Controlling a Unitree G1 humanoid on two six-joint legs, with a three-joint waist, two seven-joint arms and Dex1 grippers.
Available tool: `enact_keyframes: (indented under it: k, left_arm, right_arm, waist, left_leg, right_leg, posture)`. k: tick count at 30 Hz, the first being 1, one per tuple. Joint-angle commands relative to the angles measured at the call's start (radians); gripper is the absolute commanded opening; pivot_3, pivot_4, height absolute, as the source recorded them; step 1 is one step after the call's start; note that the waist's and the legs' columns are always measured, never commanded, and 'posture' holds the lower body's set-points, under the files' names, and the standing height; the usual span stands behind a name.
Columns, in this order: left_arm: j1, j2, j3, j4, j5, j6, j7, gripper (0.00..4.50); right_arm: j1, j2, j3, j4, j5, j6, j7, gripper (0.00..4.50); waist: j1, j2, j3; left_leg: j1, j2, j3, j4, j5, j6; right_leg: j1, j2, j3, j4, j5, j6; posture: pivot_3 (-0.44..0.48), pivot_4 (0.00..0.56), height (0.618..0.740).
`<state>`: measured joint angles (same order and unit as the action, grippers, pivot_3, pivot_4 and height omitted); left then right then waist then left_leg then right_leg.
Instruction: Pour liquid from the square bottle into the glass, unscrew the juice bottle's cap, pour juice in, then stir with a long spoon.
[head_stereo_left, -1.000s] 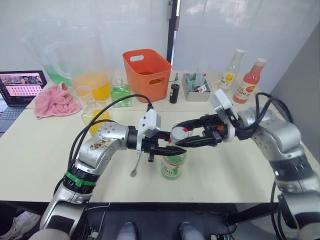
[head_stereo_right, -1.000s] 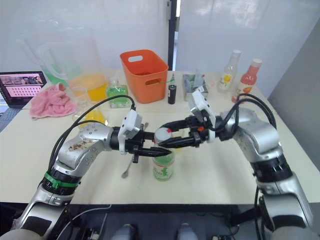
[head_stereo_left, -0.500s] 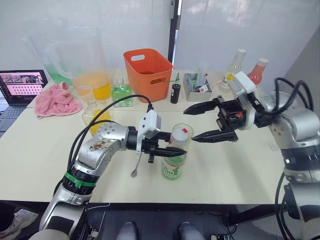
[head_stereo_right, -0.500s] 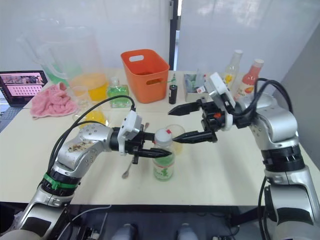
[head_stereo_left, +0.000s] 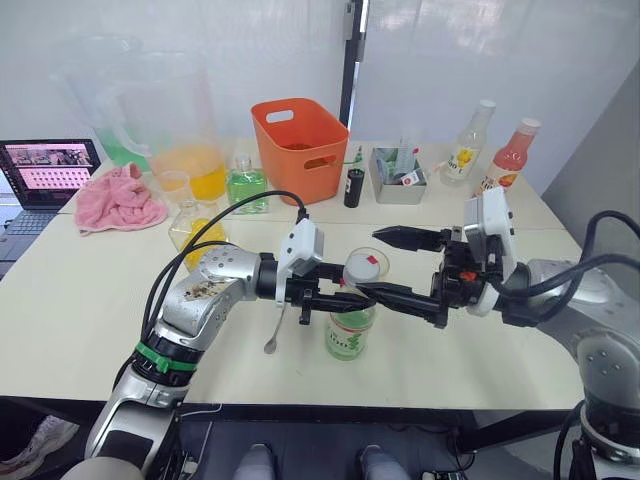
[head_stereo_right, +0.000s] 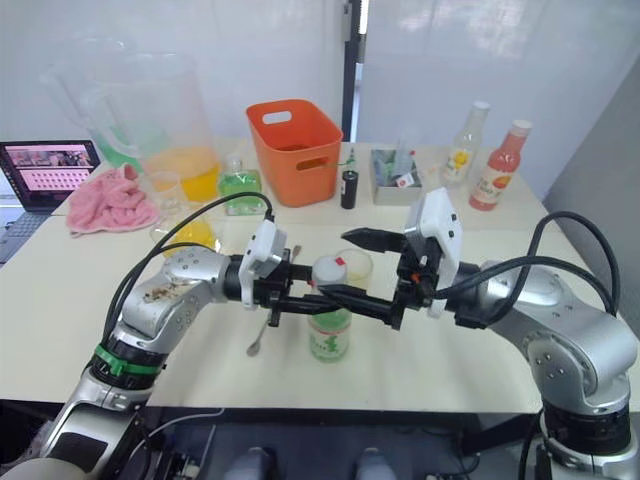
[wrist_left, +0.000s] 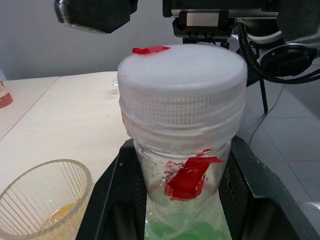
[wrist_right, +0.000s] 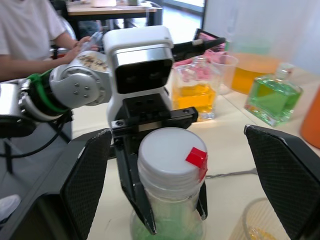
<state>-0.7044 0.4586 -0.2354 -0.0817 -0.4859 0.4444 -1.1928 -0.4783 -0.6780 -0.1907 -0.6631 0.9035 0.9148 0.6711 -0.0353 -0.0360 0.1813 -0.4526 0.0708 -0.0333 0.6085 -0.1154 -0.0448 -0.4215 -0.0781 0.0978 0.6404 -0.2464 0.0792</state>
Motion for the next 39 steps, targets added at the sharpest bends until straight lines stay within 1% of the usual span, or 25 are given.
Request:
enact_keyframes:
  k: [1,3,6,11,17,20,22,23,26,28,30,32,34,35,39]
  left_arm:
    - [-0.008,-0.009,-0.026,0.019,0.035,-0.011,-0.005,1.49]
    - [-0.009,-0.013,-0.028,0.022,0.035,-0.015,-0.008,1.49]
    - [-0.013,-0.021,-0.03,0.029,0.042,-0.021,-0.008,1.49]
    - [-0.013,-0.025,-0.027,0.028,0.049,-0.023,-0.006,1.49]
    - [0.002,-0.015,-0.017,0.007,0.048,-0.016,0.007,1.49]
    - [0.009,-0.009,-0.014,-0.004,0.048,-0.011,0.016,1.49]
    - [0.012,-0.006,-0.012,-0.009,0.049,-0.008,0.021,1.49]
    - [0.013,-0.004,-0.011,-0.011,0.049,-0.008,0.023,1.49]
    - [0.017,-0.002,-0.01,-0.019,0.048,-0.003,0.029,1.49]
    - [0.021,-0.001,-0.01,-0.027,0.046,0.003,0.032,1.49]
    - [0.026,0.002,-0.008,-0.035,0.044,0.007,0.033,1.49]
    - [0.027,0.004,-0.007,-0.037,0.043,0.008,0.032,1.49]
    - [0.027,0.005,-0.007,-0.037,0.042,0.01,0.032,1.49]
    - [0.028,0.006,-0.008,-0.037,0.041,0.01,0.031,1.49]
    - [0.023,0.002,-0.013,-0.031,0.04,0.011,0.026,1.49]
  right_arm:
    - [0.005,0.002,-0.021,-0.05,0.046,0.013,-0.074,4.47]
    - [0.007,-0.004,-0.015,-0.054,0.056,0.016,-0.095,4.47]
    - [0.013,-0.014,-0.002,-0.049,0.062,0.022,-0.118,3.7]
    - [0.011,-0.025,0.021,-0.04,0.072,0.008,-0.122,1.96]
    - [-0.011,-0.055,0.07,-0.002,0.038,-0.018,-0.066,0.04]
    - [-0.025,-0.06,0.081,0.02,0.039,-0.038,-0.035,0.04]
    - [-0.046,-0.038,0.064,0.05,0.093,-0.034,-0.031,0.04]
    - [-0.062,-0.028,0.054,0.064,0.127,-0.031,-0.026,0.58]
    - [-0.101,-0.028,0.029,0.084,0.205,-0.015,-0.016,1.55]
    - [-0.113,-0.039,0.024,0.086,0.225,-0.005,-0.021,2.19]
    - [-0.115,-0.054,0.029,0.08,0.22,0.003,-0.033,2.9]
    - [-0.109,-0.077,0.045,0.068,0.17,-0.009,-0.042,3.56]
    - [-0.097,-0.085,0.051,0.062,0.156,-0.007,-0.053,4.28]
    - [-0.091,-0.084,0.052,0.057,0.16,-0.003,-0.061,4.45]
    - [-0.077,-0.082,0.061,0.036,0.153,0.003,-0.092,4.45]
  waist:
    - [0.001,0.0,0.0]
    - [0.004,0.0,0.0]
    - [0.009,0.0,0.0]
    - [0.015,0.0,0.0]
    - [0.017,0.0,-0.001]
    - [0.017,0.0,-0.001]
    - [0.017,0.0,-0.001]
    - [0.016,0.0,-0.001]
    - [0.016,0.0,-0.001]
    - [0.017,0.0,-0.001]
    - [0.017,0.0,-0.001]
    - [0.017,0.0,-0.001]
    - [0.017,0.0,-0.001]
    - [0.017,0.0,-0.001]
    - [0.017,0.0,-0.001]
  left_leg:
    - [0.0,0.0,0.0,0.0,0.0,0.0]
    - [0.0,0.0,0.0,0.0,0.0,0.0]
    - [0.0,0.0,0.0,0.0,0.0,0.0]
    - [0.0,0.0,0.0,0.0,0.0,0.0]
    - [0.0,0.0,0.0,0.0,0.0,0.0]
    - [0.001,0.0,0.0,0.0,0.0,0.0]
    - [0.001,0.0,0.0,0.0,0.0,0.0]
    - [0.001,0.0,0.0,0.0,0.0,0.0]
    - [0.0,0.0,0.0,0.0,0.0,0.0]
    - [0.0,0.0,0.0,0.0,0.0,0.0]
    - [0.0,0.0,0.0,0.0,0.0,0.0]
    - [0.0,0.0,0.0,0.0,0.0,0.0]
    - [0.0,0.0,0.0,0.0,0.0,0.0]
    - [0.0,0.0,0.0,0.0,0.0,0.0]
    - [0.0,0.0,0.0,-0.001,0.0,0.0]
  right_leg:
    - [0.0,0.0,0.0,0.0,0.0,0.0]
    - [0.0,0.0,0.0,0.0,0.0,-0.001]
    - [0.001,0.0,0.0,-0.001,0.0,-0.001]
    - [0.001,0.0,0.0,-0.001,-0.001,-0.001]
    - [0.001,0.0,0.0,-0.002,-0.001,-0.001]
    - [0.001,0.0,0.0,-0.002,-0.001,-0.001]
    - [0.001,0.0,0.0,-0.002,-0.001,-0.001]
    - [0.002,0.0,0.0,-0.002,-0.001,-0.001]
    - [0.001,0.0,0.0,-0.001,0.0,-0.001]
    - [0.001,0.0,0.0,-0.002,-0.001,-0.001]
    - [0.001,0.0,0.0,-0.002,-0.001,-0.001]
    - [0.001,0.0,0.0,-0.002,-0.001,-0.002]
    - [0.0,0.0,0.0,-0.002,-0.001,-0.002]
    - [0.0,0.0,0.0,-0.002,-0.001,-0.002]
    - [0.0,0.0,0.0,-0.002,-0.001,-0.002]
  posture:
    - [0.0,0.15,0.725]
    - [0.0,0.15,0.725]
    - [0.0,0.15,0.725]
    - [0.0,0.15,0.725]
    - [0.0,0.15,0.725]
    - [0.0,0.15,0.725]
    - [0.0,0.15,0.725]
    - [0.0,0.15,0.725]
    - [0.0,0.15,0.725]
    - [0.0,0.15,0.725]
    - [0.0,0.15,0.725]
    - [0.0,0.15,0.725]
    - [0.0,0.15,0.725]
    - [0.0,0.15,0.725]
    - [0.0,0.15,0.725]
